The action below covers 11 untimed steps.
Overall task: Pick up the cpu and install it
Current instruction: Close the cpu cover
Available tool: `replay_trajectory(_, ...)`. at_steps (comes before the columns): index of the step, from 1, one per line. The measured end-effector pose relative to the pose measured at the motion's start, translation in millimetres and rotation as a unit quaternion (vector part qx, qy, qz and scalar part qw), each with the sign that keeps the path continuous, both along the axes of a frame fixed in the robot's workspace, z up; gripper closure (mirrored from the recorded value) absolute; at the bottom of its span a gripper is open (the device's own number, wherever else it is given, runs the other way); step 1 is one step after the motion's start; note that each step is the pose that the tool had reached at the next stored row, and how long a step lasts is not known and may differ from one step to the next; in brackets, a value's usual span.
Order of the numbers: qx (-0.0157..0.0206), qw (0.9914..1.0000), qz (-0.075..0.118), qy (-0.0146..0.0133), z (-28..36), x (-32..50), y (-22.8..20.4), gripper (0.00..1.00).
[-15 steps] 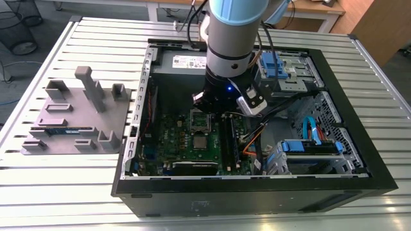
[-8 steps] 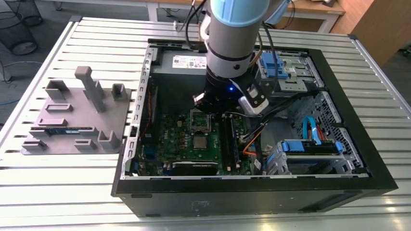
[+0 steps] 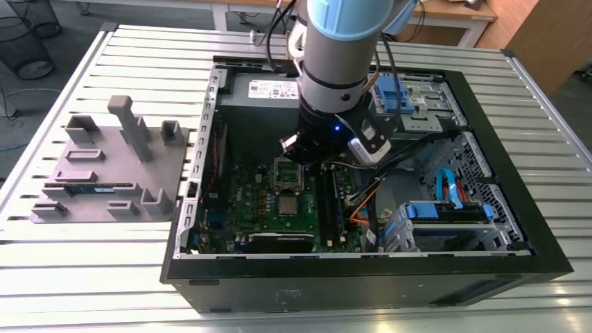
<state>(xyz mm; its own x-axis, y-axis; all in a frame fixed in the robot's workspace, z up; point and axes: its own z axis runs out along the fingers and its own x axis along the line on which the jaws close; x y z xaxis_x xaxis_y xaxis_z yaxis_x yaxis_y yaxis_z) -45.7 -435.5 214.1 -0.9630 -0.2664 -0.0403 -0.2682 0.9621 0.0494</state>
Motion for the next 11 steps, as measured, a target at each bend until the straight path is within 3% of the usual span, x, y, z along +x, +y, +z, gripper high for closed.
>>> replay_trajectory(7, 0.0, 0.99999, 0.005, 0.0, -2.0, 1.5, 10.4, 0.89)
replay_trajectory(11, 0.0, 0.99972, 0.023, 0.0, -4.1, 1.5, 12.2, 0.89)
